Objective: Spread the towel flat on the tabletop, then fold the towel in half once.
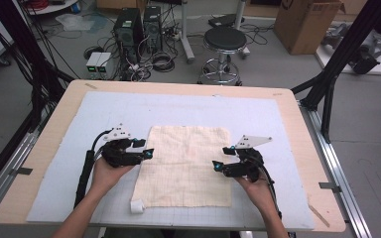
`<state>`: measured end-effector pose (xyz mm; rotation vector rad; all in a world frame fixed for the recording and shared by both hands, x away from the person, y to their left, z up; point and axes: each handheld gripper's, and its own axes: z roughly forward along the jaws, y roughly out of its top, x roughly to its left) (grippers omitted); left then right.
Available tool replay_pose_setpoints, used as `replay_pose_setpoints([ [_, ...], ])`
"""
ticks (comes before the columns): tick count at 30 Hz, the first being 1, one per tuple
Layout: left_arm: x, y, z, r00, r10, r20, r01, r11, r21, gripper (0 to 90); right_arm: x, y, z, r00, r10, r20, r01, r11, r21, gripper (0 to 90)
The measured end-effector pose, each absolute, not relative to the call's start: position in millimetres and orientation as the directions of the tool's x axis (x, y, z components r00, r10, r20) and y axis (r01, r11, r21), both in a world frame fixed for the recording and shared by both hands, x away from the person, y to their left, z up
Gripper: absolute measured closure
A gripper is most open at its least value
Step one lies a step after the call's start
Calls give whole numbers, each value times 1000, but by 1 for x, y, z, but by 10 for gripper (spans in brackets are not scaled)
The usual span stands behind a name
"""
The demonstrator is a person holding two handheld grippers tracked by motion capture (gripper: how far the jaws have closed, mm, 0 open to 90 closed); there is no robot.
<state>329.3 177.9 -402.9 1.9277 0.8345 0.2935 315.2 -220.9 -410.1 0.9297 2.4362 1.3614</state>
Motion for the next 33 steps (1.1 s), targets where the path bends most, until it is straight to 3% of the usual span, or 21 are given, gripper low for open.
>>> replay_pose_setpoints([
  [21,335,174,-404,728,672,-135,432,-297,852,469,321,-221,-412,-773,625,108,417,373,829,332],
  [33,372,166,-390,706,699,-114,443,-310,841,478,365,-235,-399,-716,690,111,459,345,818,379],
])
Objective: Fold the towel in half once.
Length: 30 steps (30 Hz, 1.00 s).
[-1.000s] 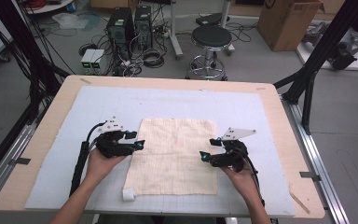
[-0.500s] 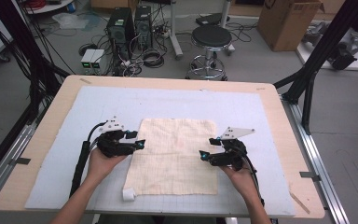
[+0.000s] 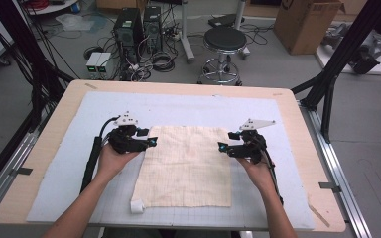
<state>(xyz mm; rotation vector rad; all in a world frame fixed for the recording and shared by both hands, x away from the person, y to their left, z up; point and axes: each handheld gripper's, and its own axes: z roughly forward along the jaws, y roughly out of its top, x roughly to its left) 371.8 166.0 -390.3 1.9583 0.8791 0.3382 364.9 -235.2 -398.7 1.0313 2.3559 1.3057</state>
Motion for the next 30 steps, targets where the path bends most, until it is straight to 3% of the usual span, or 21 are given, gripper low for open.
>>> replay_pose_setpoints([
  [9,405,165,-399,646,751,-133,488,-273,829,508,401,-241,-392,-657,744,120,506,316,803,421],
  [13,419,167,-406,598,780,-184,532,-214,819,523,418,-238,-399,-631,766,120,531,314,787,445],
  [16,426,164,-412,589,797,-136,525,-250,813,534,428,-231,-406,-629,770,110,559,349,752,470],
  [18,430,164,-417,582,802,-134,536,-254,805,549,432,-229,-410,-628,774,84,550,365,751,511],
  [26,438,162,-438,579,799,-164,593,-274,757,567,442,-238,-426,-577,806,133,627,333,704,579],
  [30,438,157,-441,584,800,-139,591,-302,748,614,445,-242,-432,-561,814,154,646,314,696,617],
])
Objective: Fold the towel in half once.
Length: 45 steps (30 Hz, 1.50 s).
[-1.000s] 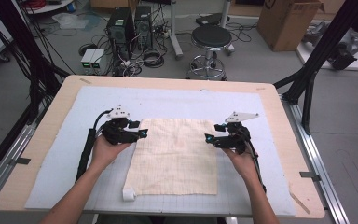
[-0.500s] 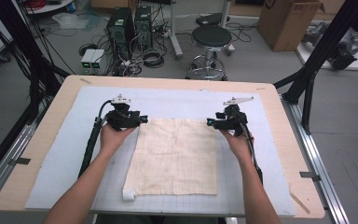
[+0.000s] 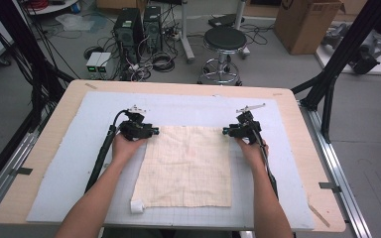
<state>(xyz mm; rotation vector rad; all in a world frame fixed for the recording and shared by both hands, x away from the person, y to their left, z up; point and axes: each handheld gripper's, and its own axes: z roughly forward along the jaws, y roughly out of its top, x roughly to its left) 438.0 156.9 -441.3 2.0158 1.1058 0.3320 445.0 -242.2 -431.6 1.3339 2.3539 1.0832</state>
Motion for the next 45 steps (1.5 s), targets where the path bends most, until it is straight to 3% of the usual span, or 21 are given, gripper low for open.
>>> replay_pose_setpoints([
  [4,438,158,-441,564,817,-123,596,-299,746,722,447,-238,-438,-573,806,149,653,340,676,693],
  [8,439,161,-440,561,819,-120,599,-302,741,861,447,-232,-436,-595,795,123,638,373,674,852],
  [25,446,194,-417,478,872,-107,566,-212,797,871,455,-206,-415,-624,775,96,569,367,736,871],
  [35,446,185,-421,524,844,-116,569,-246,785,869,458,-218,-410,-593,793,142,607,324,725,870],
  [45,431,191,-410,563,816,-128,545,-250,800,869,446,-221,-399,-652,734,188,586,331,740,870],
])
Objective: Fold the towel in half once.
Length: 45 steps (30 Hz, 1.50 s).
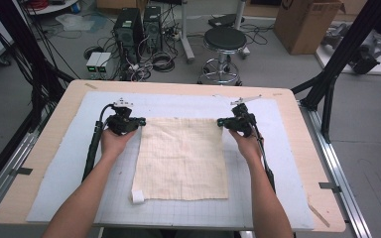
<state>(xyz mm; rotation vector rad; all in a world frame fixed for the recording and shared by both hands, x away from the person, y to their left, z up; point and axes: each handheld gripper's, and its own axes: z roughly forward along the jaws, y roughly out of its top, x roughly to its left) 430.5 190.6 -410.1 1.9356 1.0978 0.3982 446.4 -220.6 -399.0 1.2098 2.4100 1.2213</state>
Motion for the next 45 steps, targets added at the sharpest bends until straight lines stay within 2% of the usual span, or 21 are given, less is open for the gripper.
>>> replay_pose_setpoints([
  [11,405,195,-402,601,787,-140,513,-245,823,869,424,-229,-395,-681,702,208,554,308,774,870],
  [15,396,194,-401,620,776,-112,498,-280,821,869,413,-231,-392,-692,691,211,550,315,773,870],
  [24,375,196,-400,639,761,-112,488,-288,824,869,393,-227,-379,-729,664,167,508,361,782,870],
  [45,328,204,-411,692,714,-105,446,-309,840,868,349,-235,-397,-765,616,191,490,363,793,869],
])
